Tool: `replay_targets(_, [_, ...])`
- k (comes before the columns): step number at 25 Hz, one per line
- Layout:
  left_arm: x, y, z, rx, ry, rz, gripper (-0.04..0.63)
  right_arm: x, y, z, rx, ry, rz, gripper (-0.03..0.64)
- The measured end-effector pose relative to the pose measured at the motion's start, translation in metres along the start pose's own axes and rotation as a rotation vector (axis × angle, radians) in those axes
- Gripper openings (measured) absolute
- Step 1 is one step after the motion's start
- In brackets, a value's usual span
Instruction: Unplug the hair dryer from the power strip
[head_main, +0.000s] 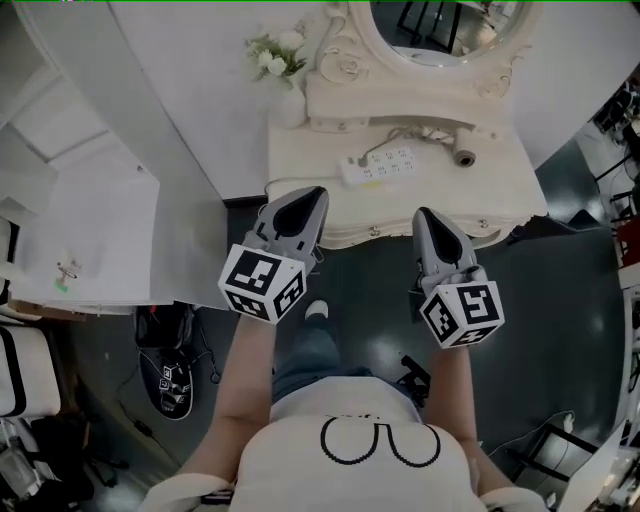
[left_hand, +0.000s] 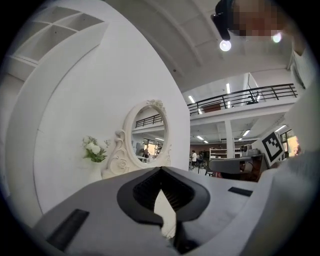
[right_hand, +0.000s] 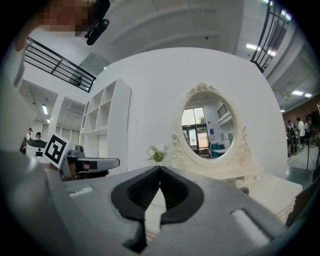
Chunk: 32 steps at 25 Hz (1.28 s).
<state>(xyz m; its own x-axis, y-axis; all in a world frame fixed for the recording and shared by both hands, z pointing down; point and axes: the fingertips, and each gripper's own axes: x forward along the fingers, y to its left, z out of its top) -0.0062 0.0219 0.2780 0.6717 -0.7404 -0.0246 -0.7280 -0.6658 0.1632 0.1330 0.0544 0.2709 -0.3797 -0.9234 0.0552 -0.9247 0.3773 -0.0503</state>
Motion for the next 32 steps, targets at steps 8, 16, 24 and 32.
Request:
replay_targets(8, [0.083, 0.074, -0.024, -0.004, 0.104, -0.099, 0.021, 0.101, -0.04, -0.022, 0.033, 0.085, -0.054, 0.003])
replay_targets(16, [0.138, 0.102, -0.07, -0.016, 0.224, -0.217, 0.204, 0.149, -0.065, -0.062, 0.068, 0.198, -0.084, 0.085])
replay_targets(24, [0.169, 0.109, -0.124, -0.021, 0.333, -0.253, 0.232, 0.18, -0.087, -0.102, 0.147, 0.283, -0.046, 0.272])
replay_targets(32, [0.193, 0.113, -0.18, 0.018, 0.466, -0.295, 0.232, 0.21, -0.106, -0.132, 0.193, 0.337, -0.014, 0.291])
